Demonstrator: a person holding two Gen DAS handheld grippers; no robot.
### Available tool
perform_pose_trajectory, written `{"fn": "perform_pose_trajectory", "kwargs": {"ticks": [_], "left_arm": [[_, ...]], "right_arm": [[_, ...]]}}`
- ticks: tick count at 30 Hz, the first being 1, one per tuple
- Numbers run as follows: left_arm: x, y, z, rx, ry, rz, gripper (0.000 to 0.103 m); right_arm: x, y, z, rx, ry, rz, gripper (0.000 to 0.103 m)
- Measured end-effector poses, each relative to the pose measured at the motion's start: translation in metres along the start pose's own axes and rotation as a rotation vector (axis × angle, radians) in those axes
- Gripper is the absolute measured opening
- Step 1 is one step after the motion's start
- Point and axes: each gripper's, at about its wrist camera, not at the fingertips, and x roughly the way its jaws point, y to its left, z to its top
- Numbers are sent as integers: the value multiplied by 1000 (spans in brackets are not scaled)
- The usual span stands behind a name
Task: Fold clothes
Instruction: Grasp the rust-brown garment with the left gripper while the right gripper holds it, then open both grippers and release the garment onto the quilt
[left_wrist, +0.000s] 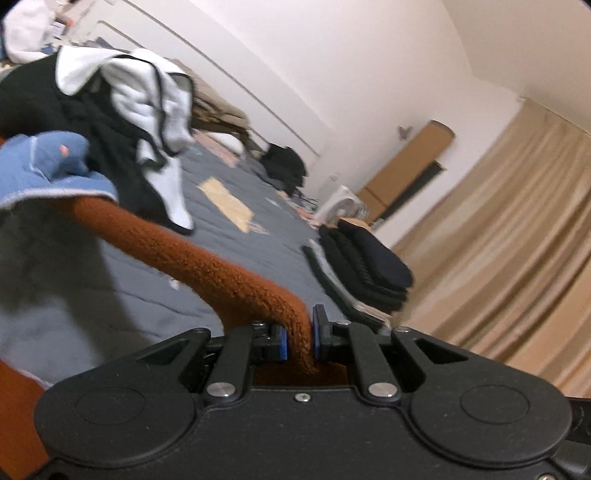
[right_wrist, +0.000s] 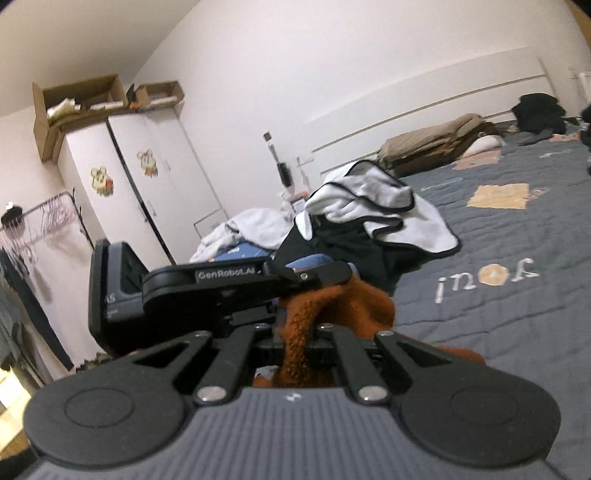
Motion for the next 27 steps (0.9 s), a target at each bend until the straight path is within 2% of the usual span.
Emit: {"fn": "perform_pose_trajectory", "kwargs": {"ticks": [10,20,27], "left_arm": [[24,-60,-71,40,129,-111,12],[37,-101,-123,74,228,-226,12],[42,-134,-159,157,304,-313,12]], "right_arm": [[-99,-30,-26,91,-27,-89,3],[-179,-46,-55,150,-46,-152,5],[-232,-55,-75,169,-57,-216,6]]}}
